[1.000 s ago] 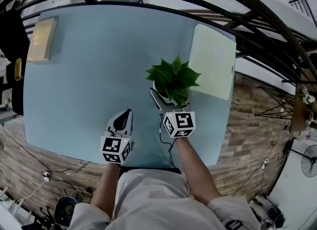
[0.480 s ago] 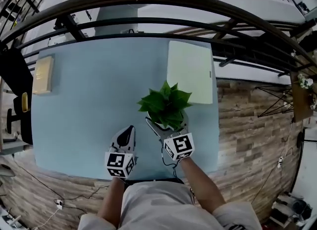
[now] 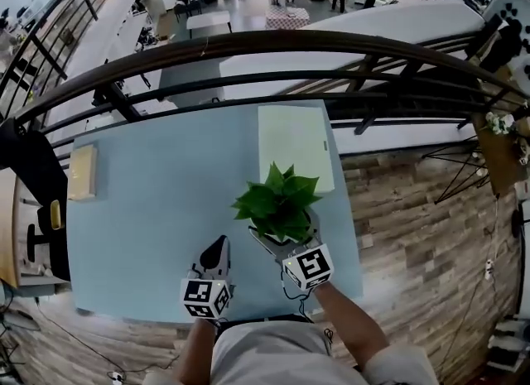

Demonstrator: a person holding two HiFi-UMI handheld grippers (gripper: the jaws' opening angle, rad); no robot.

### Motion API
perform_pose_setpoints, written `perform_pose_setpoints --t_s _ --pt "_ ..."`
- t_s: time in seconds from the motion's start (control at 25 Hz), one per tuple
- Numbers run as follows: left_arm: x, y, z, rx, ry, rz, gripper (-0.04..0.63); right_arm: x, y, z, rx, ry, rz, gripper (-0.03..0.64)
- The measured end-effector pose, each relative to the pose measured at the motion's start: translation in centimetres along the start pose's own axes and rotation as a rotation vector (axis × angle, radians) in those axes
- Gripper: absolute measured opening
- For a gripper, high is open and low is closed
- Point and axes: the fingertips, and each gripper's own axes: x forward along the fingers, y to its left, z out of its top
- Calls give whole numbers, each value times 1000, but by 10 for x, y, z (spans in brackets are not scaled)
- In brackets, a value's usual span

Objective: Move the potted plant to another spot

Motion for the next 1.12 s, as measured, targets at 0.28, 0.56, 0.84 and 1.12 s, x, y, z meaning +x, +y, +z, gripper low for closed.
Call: perform_pose_setpoints --t_s 0.28,0.56,0.84,1.12 --pt "-7 -65 28 74 -53 -30 11 -71 -22 43 -18 -66 9 508" --pt "-14 -109 38 111 -93 -55 11 -117 -28 66 -52 -108 5 508" --pt "-31 -144 25 105 -113 -33 11 -169 -33 65 -71 -132 0 508" --pt "-59 -156 9 95 -120 37 11 -189 -22 64 -80 -140 73 508"
